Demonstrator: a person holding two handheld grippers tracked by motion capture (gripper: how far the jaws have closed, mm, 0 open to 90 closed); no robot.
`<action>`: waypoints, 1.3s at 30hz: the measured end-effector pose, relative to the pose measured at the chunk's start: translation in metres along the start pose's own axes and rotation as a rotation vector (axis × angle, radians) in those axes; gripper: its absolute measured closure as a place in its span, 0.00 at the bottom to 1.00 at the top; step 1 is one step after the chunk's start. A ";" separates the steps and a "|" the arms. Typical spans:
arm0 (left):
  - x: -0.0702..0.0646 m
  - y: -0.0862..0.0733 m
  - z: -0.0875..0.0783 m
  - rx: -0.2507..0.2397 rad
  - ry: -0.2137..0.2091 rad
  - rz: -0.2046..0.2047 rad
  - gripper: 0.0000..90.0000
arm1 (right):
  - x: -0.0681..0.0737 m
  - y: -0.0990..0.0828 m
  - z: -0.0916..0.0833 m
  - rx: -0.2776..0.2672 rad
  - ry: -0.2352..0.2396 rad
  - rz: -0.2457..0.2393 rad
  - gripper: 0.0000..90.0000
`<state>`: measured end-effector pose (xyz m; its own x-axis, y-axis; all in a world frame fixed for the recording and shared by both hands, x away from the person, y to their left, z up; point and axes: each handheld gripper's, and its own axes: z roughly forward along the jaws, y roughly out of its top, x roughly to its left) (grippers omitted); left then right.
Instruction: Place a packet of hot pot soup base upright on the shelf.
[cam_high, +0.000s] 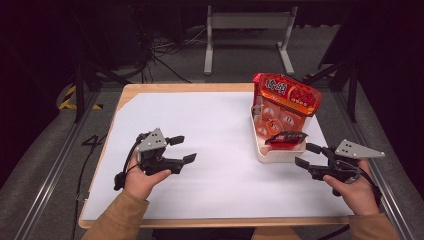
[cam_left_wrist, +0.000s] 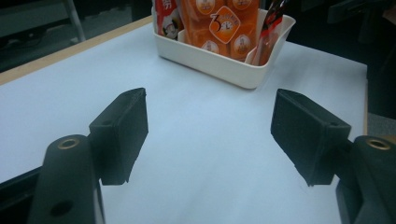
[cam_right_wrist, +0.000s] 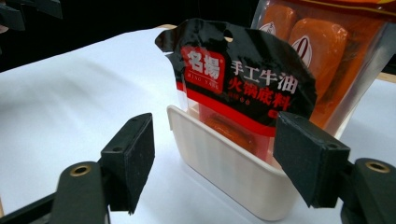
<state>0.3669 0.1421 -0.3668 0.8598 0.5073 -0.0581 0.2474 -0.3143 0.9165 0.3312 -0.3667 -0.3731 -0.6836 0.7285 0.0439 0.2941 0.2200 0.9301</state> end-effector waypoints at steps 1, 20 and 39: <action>0.000 -0.003 0.000 0.003 0.006 -0.004 0.32 | 0.000 -0.001 0.000 0.001 -0.001 0.002 0.33; 0.013 -0.054 -0.007 0.010 0.044 -0.093 0.31 | 0.000 -0.015 0.009 0.056 -0.006 0.020 0.33; 0.018 -0.069 -0.010 -0.004 0.041 -0.138 0.31 | 0.005 -0.025 0.013 0.082 0.001 0.014 0.31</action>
<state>0.3611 0.1809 -0.4274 0.7984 0.5783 -0.1677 0.3605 -0.2361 0.9024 0.3292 -0.3601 -0.4010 -0.6794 0.7315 0.0569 0.3575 0.2622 0.8963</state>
